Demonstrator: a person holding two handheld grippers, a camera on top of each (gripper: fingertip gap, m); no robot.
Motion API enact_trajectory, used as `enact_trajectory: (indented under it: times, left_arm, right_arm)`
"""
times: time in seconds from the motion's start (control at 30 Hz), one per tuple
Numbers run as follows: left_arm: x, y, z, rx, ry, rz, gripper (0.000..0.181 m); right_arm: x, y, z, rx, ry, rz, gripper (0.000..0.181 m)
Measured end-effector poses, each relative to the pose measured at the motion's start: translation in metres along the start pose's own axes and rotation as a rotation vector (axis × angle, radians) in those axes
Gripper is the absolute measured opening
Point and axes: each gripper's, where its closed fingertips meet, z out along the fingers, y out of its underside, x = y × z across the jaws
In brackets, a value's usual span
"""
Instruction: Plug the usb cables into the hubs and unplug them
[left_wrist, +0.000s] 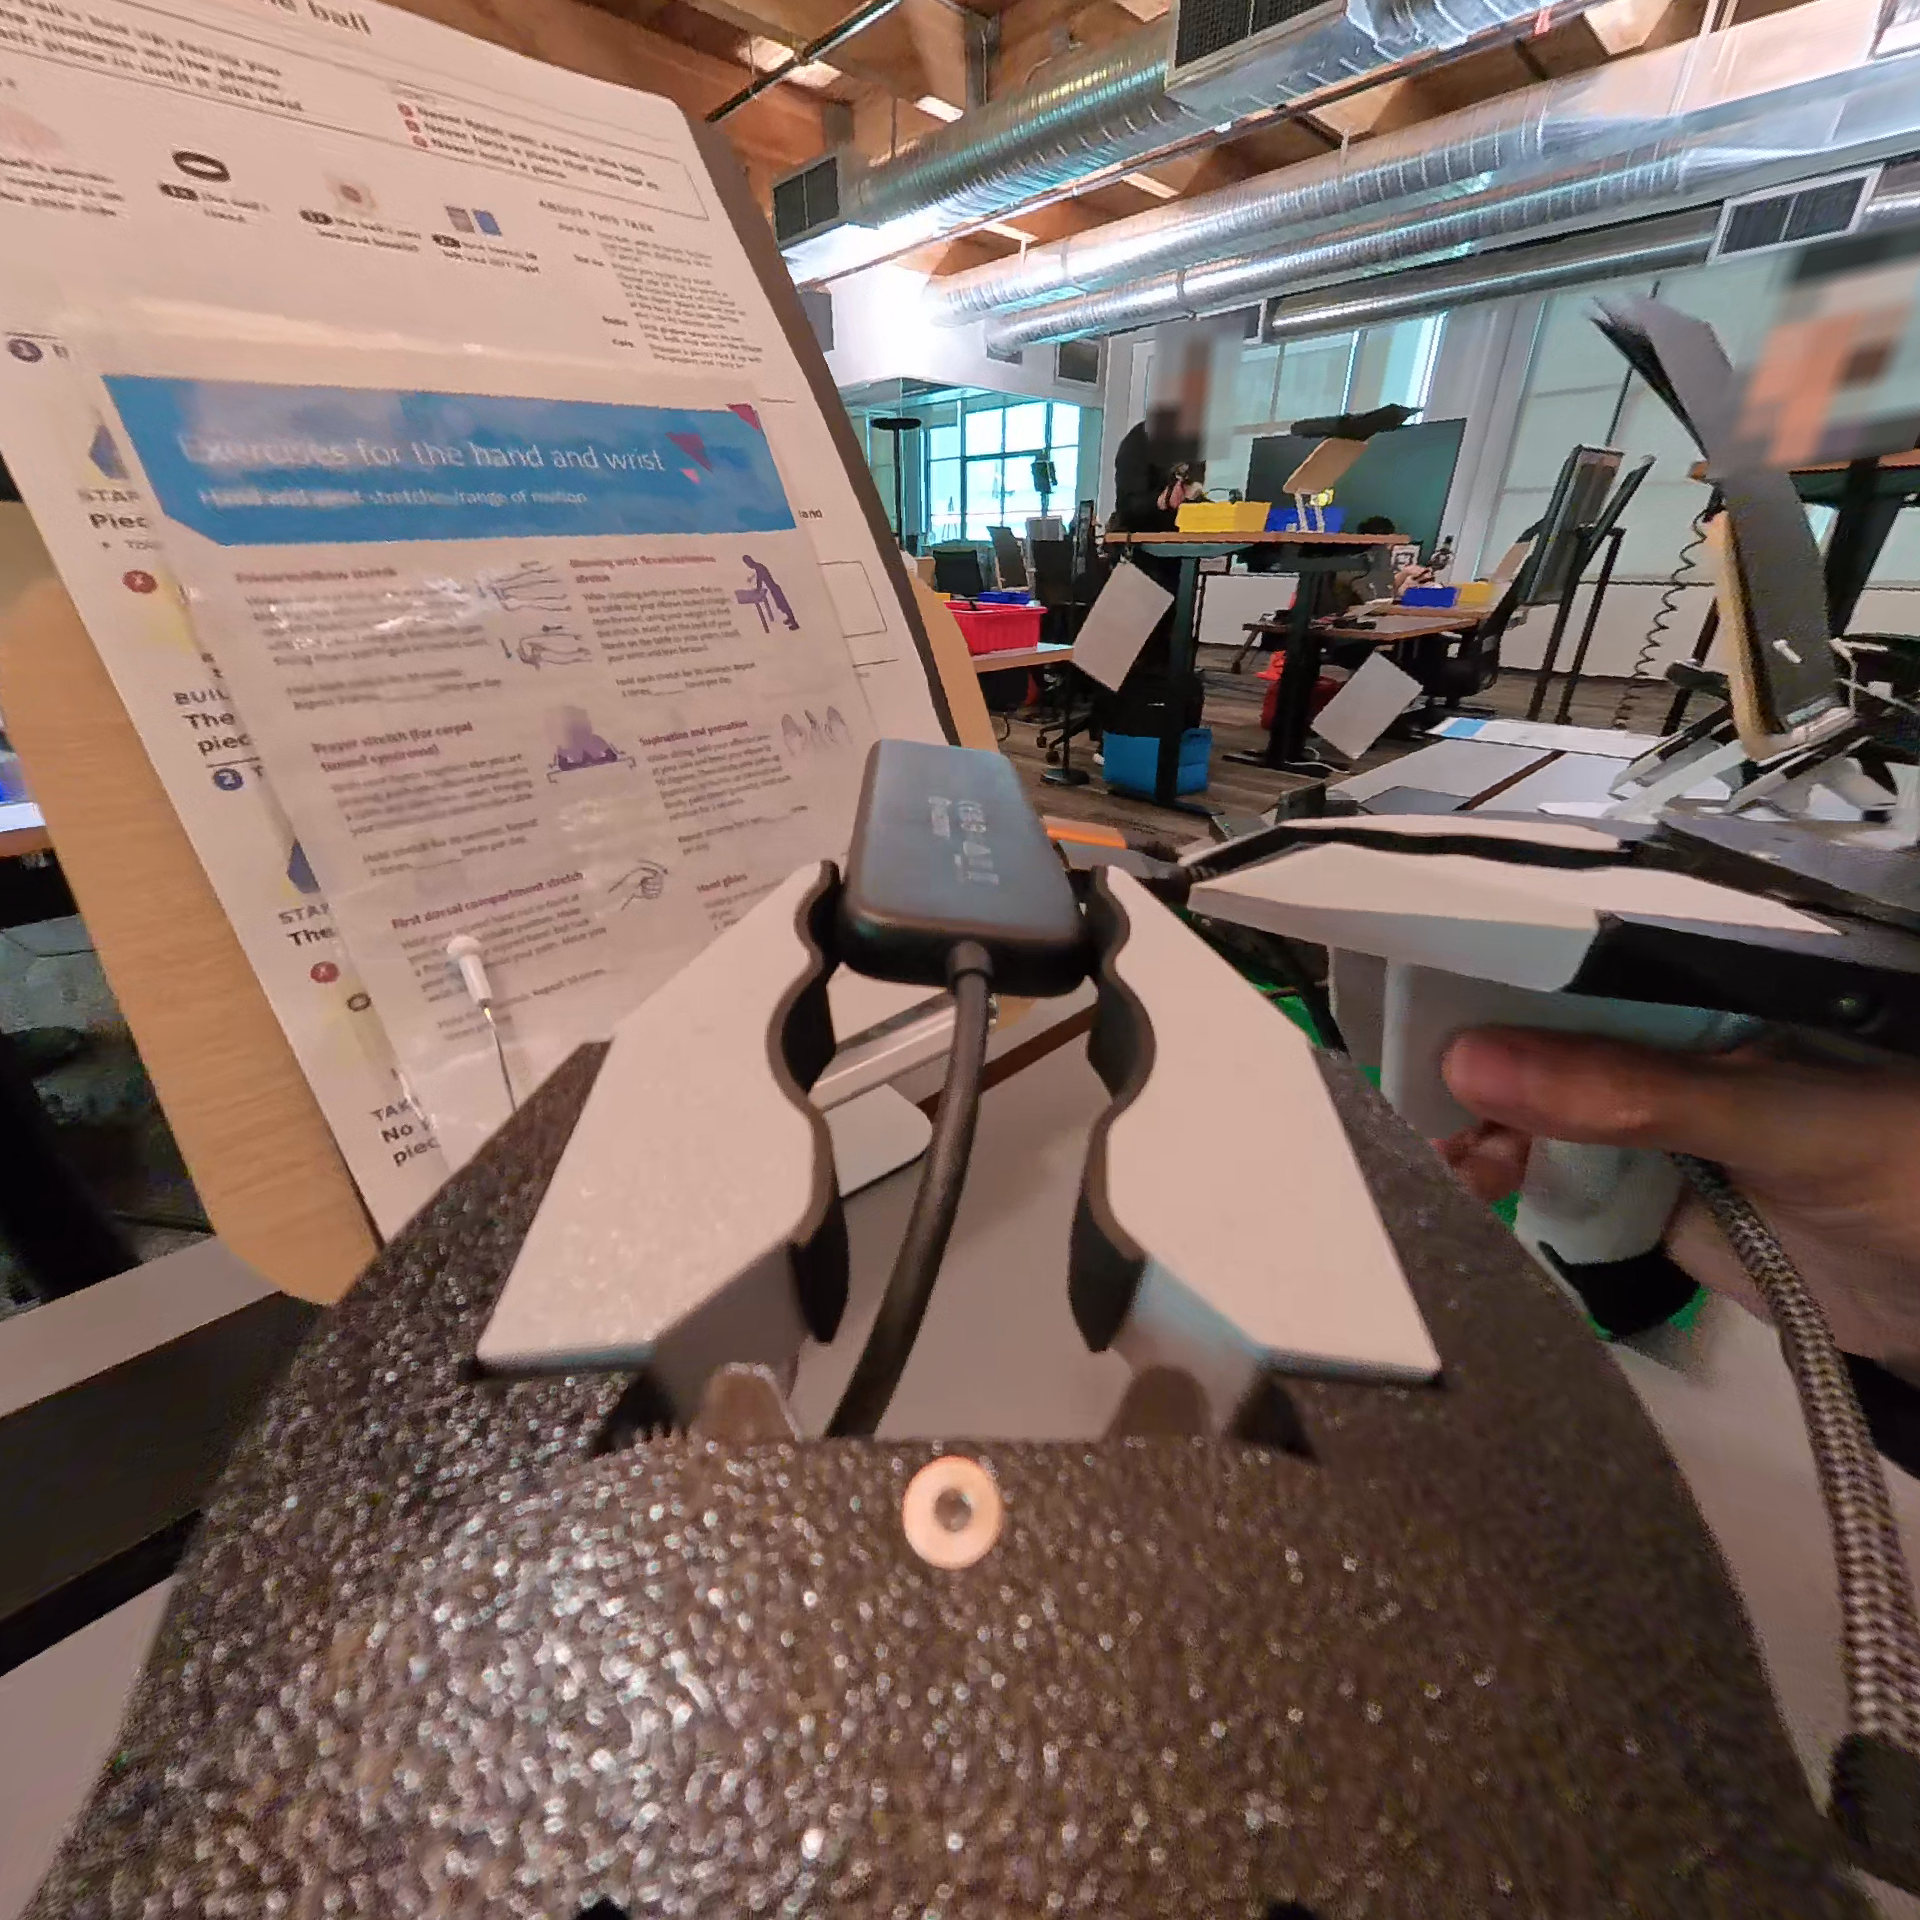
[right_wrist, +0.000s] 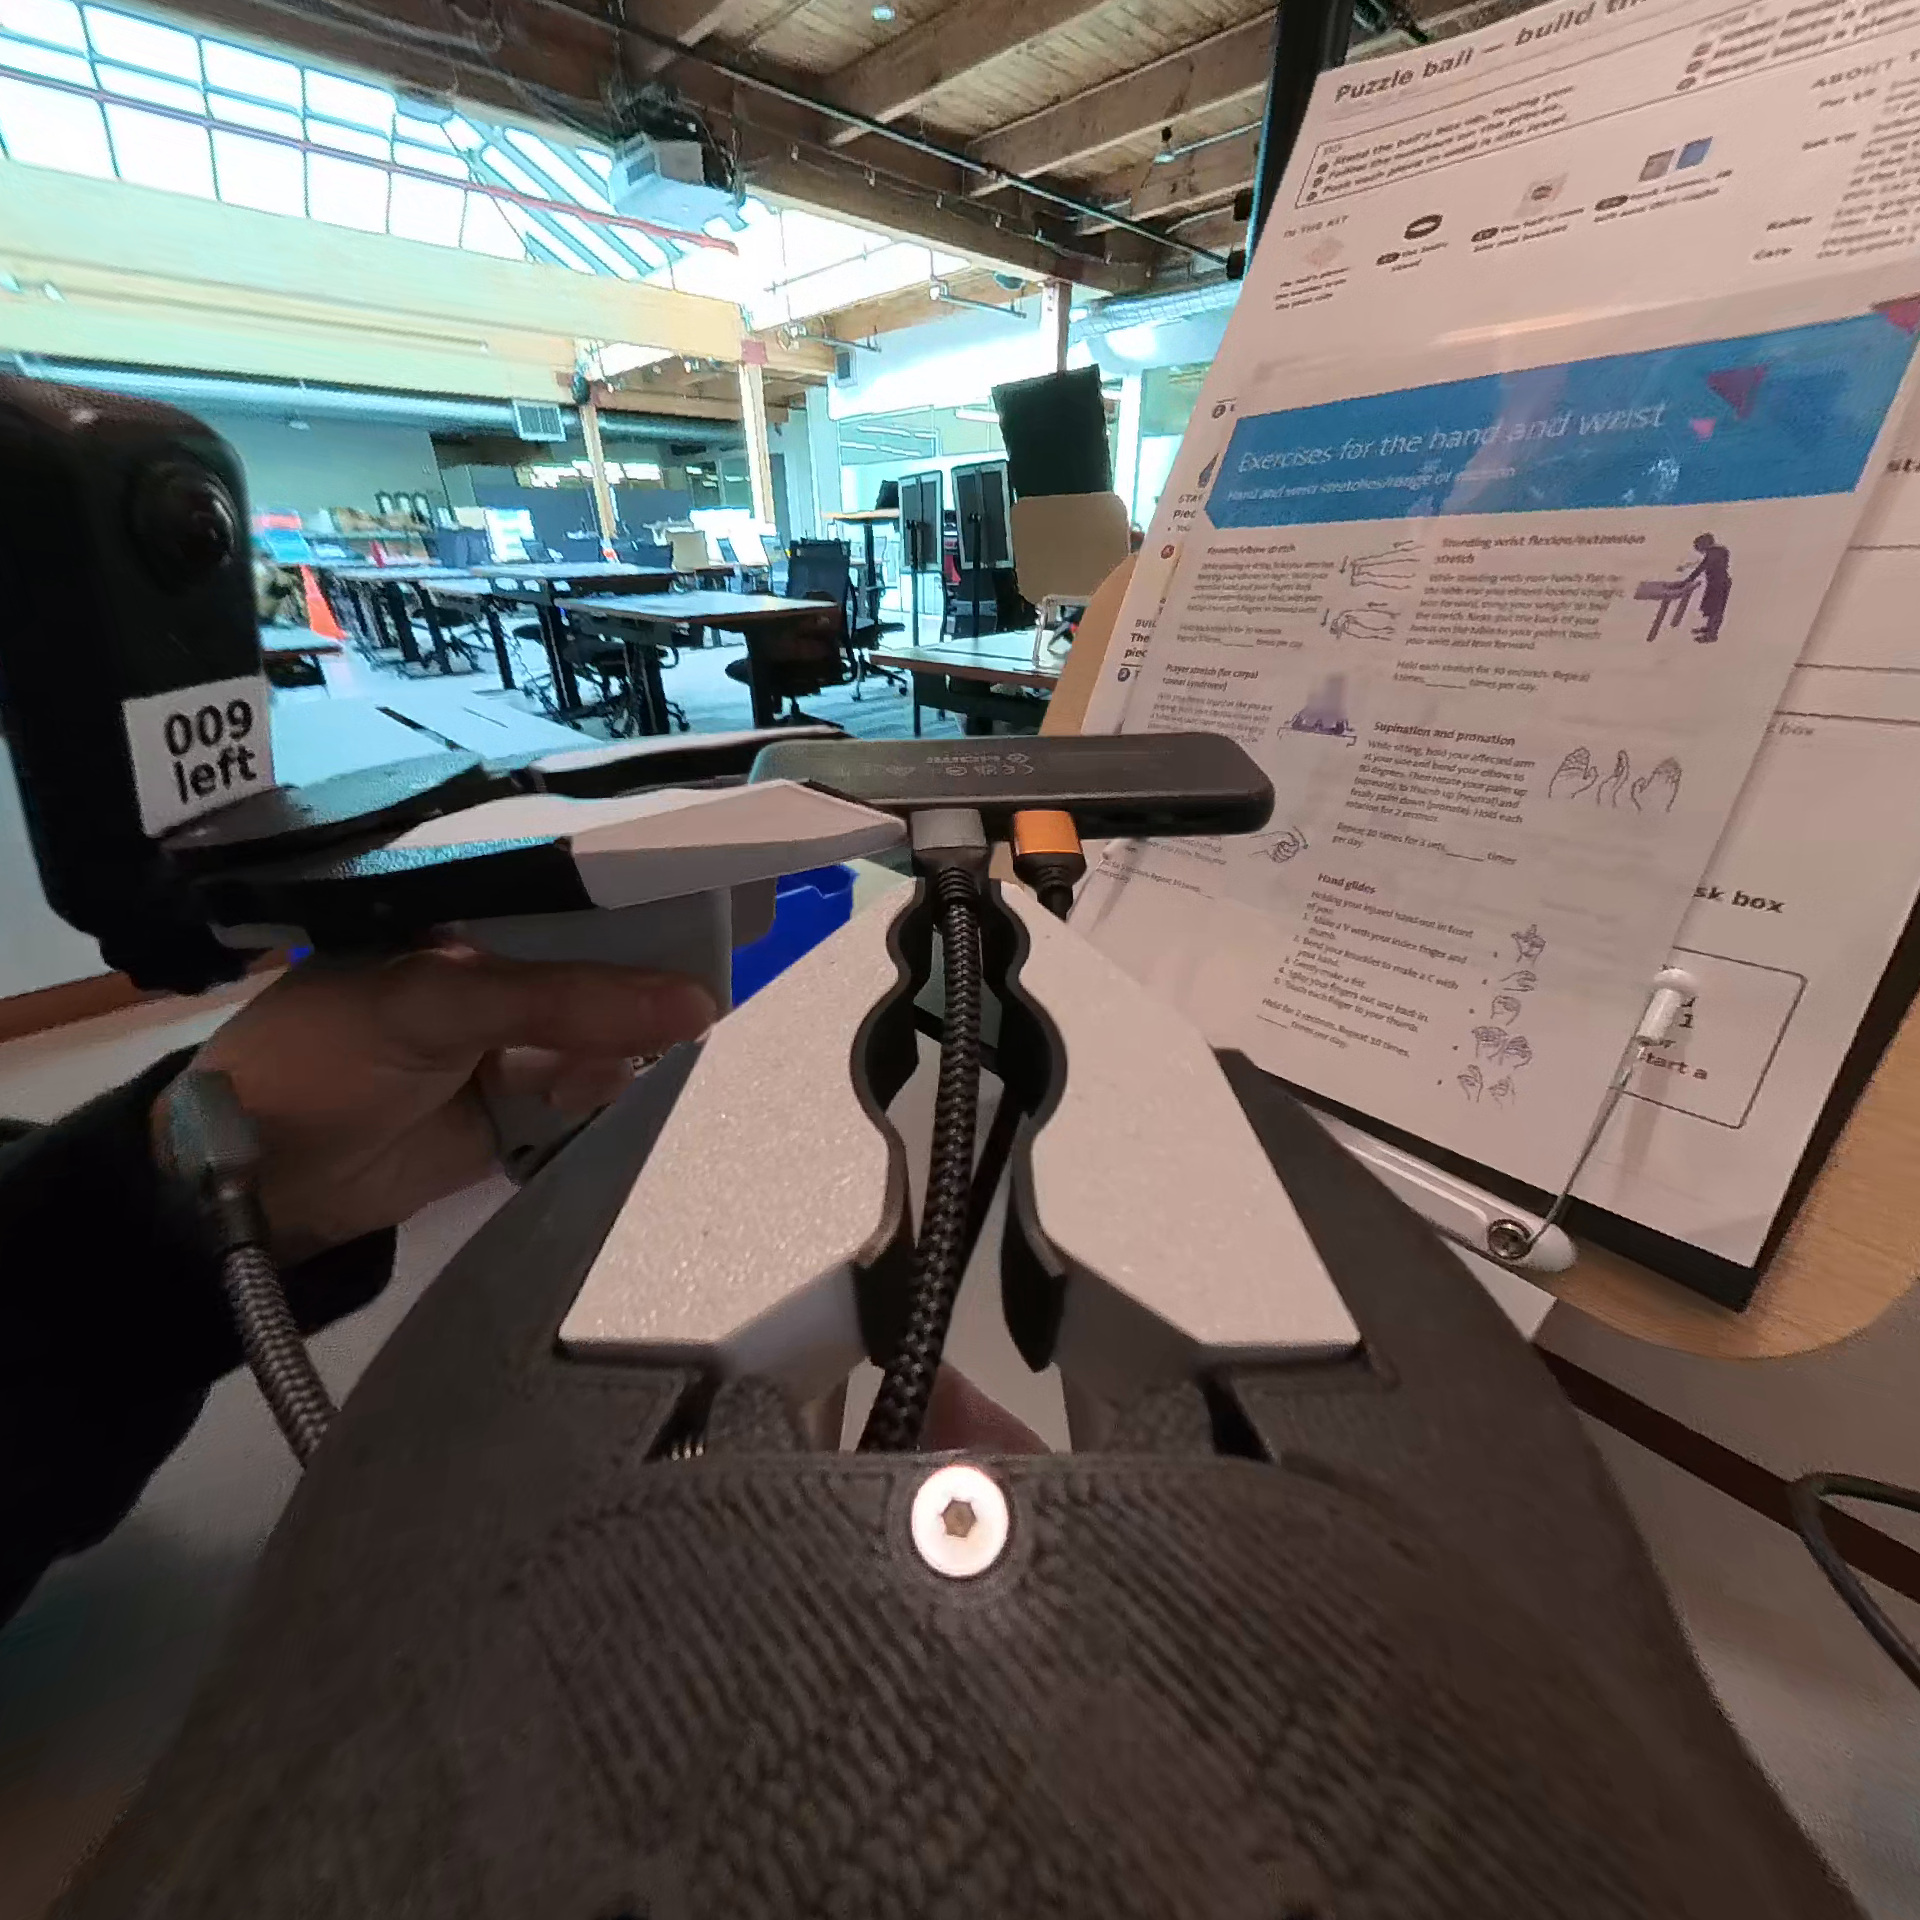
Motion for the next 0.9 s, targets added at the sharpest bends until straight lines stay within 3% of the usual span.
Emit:
enact_trajectory:
  times: [0.53,0.9]
  left_arm:
    - [0.008,-0.032,-0.014,0.023,-0.140,0.305,0.045]
    - [0.006,-0.027,-0.012,0.013,-0.094,0.263,0.046]
  right_arm:
    - [-0.011,-0.019,-0.008,0.016,-0.033,-0.008,0.008]
    - [-0.012,-0.016,-0.009,0.001,-0.066,0.027,0.008]
